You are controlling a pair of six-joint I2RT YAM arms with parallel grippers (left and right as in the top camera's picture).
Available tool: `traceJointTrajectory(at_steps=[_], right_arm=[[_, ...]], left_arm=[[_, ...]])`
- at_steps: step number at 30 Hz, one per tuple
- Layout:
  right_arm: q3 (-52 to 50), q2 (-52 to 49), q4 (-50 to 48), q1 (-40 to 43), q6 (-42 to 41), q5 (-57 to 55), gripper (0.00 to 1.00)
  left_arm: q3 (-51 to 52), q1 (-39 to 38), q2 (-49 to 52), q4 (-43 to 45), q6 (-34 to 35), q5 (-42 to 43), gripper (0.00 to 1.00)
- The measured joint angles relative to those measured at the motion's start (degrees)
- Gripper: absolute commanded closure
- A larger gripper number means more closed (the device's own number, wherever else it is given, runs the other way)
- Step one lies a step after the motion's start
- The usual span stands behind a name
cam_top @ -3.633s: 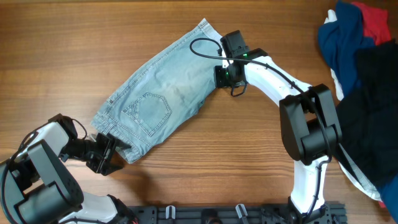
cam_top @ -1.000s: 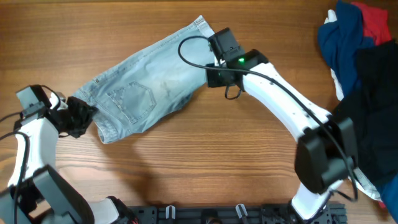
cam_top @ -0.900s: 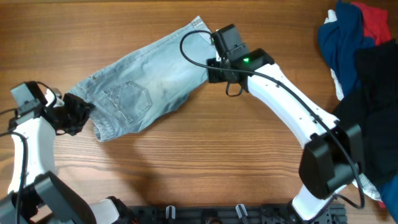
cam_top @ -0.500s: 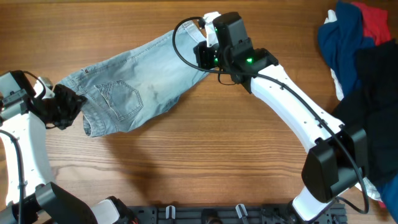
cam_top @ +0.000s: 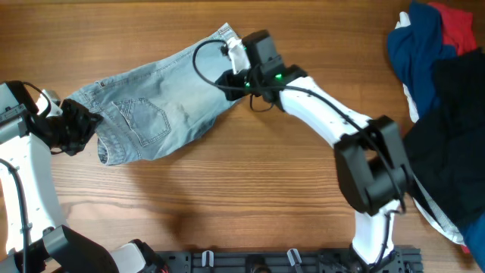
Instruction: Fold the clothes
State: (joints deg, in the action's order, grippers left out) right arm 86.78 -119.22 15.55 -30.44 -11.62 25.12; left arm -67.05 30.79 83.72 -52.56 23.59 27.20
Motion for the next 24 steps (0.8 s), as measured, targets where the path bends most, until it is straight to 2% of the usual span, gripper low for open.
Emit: traceJointTrajectory(at_steps=[10, 24], right_arm=[[0.00, -4.57, -4.28, -0.55, 0.02, -3.23, 0.91], [0.00, -9.16, -1.97, -0.55, 0.00, -5.60, 0.92]], left_arm=[[0.00, 0.00, 0.00, -0.04, -0.02, -0.02, 0.96], [0.00, 0.00, 0.00, -0.13, -0.02, -0.07, 0.96]])
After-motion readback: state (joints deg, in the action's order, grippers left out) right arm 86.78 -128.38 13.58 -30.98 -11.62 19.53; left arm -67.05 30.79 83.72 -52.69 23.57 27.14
